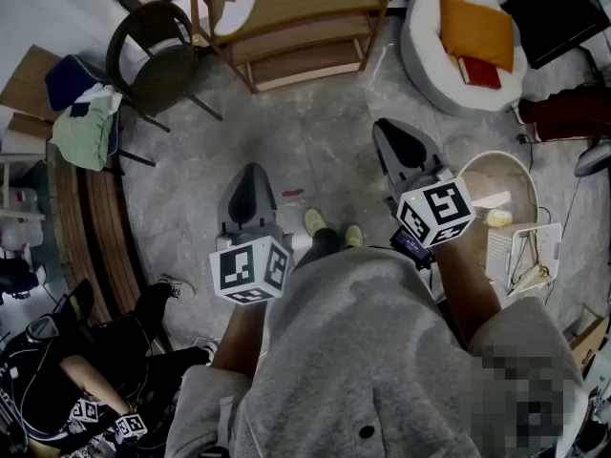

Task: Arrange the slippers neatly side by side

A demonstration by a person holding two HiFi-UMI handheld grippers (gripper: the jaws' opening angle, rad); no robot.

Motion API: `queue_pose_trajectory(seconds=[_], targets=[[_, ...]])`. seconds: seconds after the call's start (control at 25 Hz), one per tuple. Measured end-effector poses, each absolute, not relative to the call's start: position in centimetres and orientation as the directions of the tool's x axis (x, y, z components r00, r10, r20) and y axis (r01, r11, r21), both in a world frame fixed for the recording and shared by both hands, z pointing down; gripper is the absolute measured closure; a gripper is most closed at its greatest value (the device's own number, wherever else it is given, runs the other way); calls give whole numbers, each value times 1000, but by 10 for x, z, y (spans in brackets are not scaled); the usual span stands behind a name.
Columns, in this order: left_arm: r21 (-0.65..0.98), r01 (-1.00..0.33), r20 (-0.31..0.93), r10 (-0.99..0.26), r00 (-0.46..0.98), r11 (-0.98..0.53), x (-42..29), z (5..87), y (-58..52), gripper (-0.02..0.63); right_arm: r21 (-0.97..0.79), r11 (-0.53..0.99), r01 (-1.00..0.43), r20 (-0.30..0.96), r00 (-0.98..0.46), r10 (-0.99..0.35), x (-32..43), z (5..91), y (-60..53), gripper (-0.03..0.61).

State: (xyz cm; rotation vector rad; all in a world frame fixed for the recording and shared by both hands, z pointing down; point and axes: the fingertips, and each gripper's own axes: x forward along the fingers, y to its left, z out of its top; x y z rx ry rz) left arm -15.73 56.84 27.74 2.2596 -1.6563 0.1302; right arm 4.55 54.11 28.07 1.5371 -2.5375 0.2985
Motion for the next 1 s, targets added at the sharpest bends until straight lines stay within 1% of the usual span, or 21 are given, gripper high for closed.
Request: queue_pose_trajectory(seconds=[0.32, 0.48, 1.0], targets=[[209, -930, 282, -893, 352, -301, -160, 285, 555, 600, -108, 439, -892, 232, -452, -862, 33, 283, 525, 540], [208, -935, 293, -894, 338, -286, -170, 289, 543, 600, -147, 416, -897, 225, -440, -869, 28, 289, 513, 540], [220, -924, 287, -885, 367, -312, -197, 290, 506, 600, -141, 410, -901, 230, -432, -872, 0, 297, 480, 540]])
